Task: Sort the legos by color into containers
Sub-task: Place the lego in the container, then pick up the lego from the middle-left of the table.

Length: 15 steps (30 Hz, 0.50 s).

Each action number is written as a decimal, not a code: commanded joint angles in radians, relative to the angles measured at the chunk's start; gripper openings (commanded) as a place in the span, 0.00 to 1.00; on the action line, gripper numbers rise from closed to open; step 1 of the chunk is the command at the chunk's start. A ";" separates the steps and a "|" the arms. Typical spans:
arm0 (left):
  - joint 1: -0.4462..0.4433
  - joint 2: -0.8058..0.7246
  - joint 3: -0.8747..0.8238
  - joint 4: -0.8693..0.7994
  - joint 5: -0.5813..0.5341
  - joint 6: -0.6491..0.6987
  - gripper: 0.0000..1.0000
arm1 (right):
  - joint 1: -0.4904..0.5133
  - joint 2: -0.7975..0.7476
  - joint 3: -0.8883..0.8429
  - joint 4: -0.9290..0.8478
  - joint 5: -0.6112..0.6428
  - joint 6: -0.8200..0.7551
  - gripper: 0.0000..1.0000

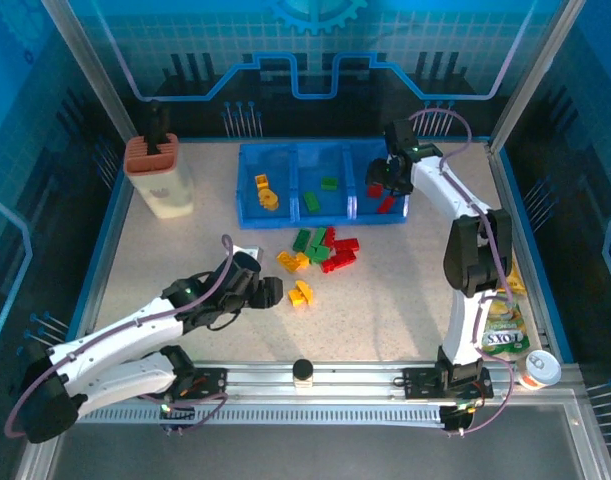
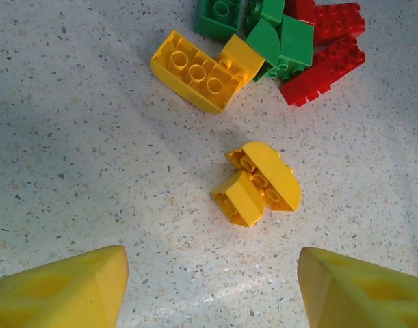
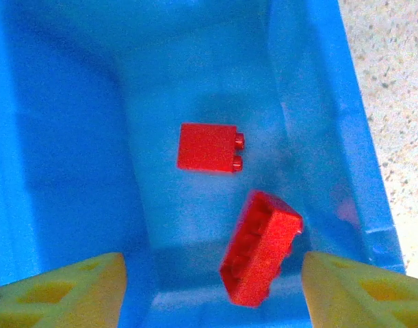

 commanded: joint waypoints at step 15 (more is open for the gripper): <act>-0.035 0.374 0.135 0.093 0.120 -0.040 0.68 | 0.056 -0.491 -0.561 0.203 -0.008 0.031 0.72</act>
